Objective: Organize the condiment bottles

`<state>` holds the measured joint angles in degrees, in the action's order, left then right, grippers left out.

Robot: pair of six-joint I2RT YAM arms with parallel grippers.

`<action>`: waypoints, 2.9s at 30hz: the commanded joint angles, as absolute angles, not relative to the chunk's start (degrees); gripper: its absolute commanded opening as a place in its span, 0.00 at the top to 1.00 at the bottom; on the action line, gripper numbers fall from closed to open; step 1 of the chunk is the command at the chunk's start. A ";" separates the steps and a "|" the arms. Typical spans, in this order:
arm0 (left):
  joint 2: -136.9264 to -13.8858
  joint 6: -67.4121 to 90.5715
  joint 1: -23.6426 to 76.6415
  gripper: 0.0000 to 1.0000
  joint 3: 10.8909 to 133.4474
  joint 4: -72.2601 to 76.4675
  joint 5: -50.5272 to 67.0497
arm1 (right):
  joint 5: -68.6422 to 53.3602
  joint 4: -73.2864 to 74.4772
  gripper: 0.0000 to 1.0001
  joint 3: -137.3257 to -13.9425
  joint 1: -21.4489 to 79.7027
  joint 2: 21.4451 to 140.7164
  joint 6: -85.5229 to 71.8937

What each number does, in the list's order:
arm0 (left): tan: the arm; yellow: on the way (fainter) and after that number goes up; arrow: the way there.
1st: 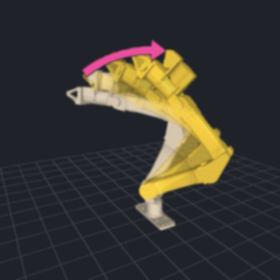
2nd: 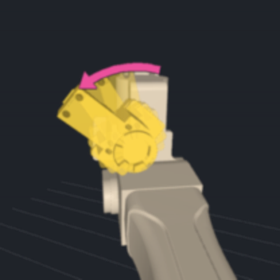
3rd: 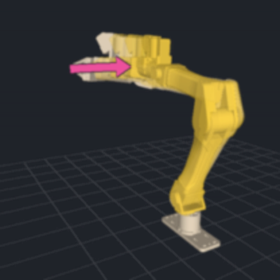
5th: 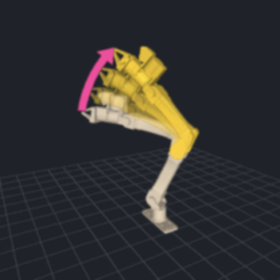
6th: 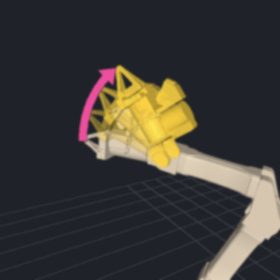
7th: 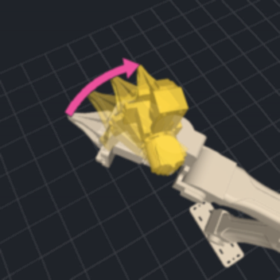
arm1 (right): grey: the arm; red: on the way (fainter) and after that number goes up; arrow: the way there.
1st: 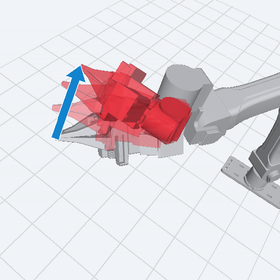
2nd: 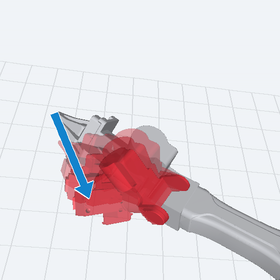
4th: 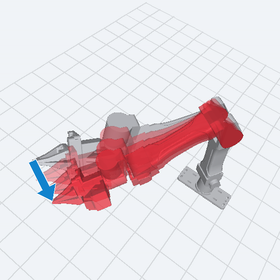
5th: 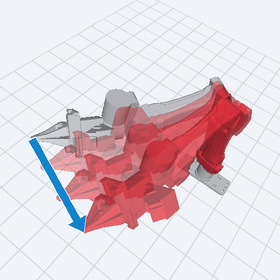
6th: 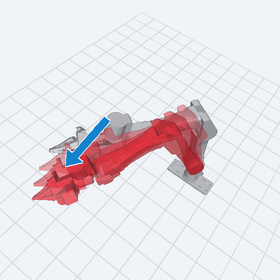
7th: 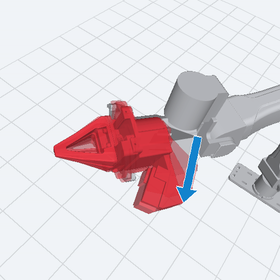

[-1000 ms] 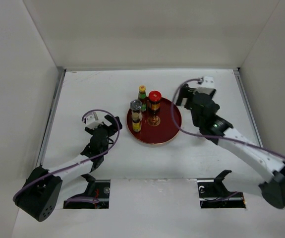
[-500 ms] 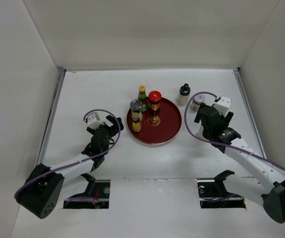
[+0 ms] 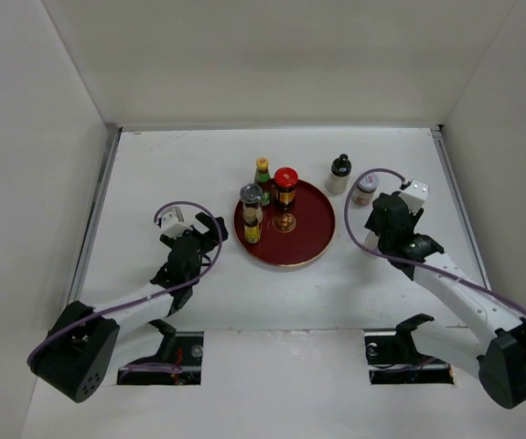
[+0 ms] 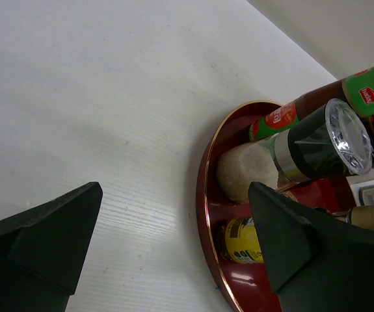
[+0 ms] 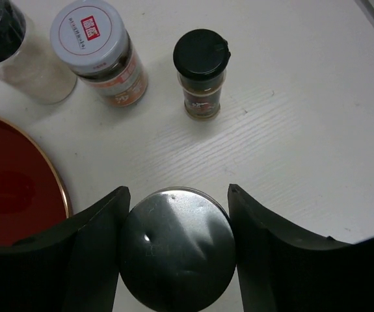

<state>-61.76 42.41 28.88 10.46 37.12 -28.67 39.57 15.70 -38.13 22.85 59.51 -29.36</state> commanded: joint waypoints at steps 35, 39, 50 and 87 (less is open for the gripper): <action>-62.40 42.98 27.29 0.02 11.60 39.90 -26.89 | 28.92 -8.97 0.38 -71.72 45.48 97.64 -18.64; -62.05 42.98 27.29 0.02 11.60 39.90 -26.72 | 30.23 -8.70 0.31 -72.16 45.66 98.53 -17.14; -62.05 43.07 27.20 0.02 11.60 39.90 -26.63 | 31.46 -6.15 0.04 -64.79 43.30 84.13 -15.64; -63.63 43.15 26.94 0.02 12.13 40.17 -25.66 | 24.61 -8.51 0.41 -75.07 19.73 102.33 -12.74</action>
<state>-63.96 42.61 27.38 10.48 37.26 -26.22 23.16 -3.44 -74.39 19.68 108.44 -12.01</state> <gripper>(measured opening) 0.981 0.683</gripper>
